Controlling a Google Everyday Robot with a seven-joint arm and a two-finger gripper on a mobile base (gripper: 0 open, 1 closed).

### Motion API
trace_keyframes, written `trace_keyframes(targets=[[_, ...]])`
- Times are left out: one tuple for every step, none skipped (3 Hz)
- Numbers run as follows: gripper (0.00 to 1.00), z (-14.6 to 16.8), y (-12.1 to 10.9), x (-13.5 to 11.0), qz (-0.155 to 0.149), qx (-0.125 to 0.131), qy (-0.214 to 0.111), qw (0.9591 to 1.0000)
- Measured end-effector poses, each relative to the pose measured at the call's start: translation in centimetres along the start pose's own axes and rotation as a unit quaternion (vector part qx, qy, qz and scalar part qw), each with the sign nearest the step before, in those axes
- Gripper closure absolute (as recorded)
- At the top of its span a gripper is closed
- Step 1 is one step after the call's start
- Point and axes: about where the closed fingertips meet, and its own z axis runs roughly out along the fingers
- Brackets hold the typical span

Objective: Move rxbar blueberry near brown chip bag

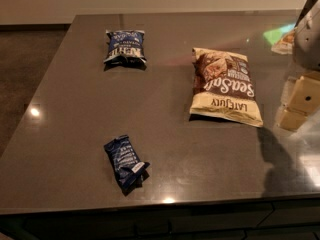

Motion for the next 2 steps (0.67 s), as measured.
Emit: trace_keyframes(targets=[[0.0,0.0,0.0,0.0,0.0,0.0,0.0,1.0],[0.0,0.1,-0.1,-1.5,-0.026,-0.006,-0.007,0.9996]])
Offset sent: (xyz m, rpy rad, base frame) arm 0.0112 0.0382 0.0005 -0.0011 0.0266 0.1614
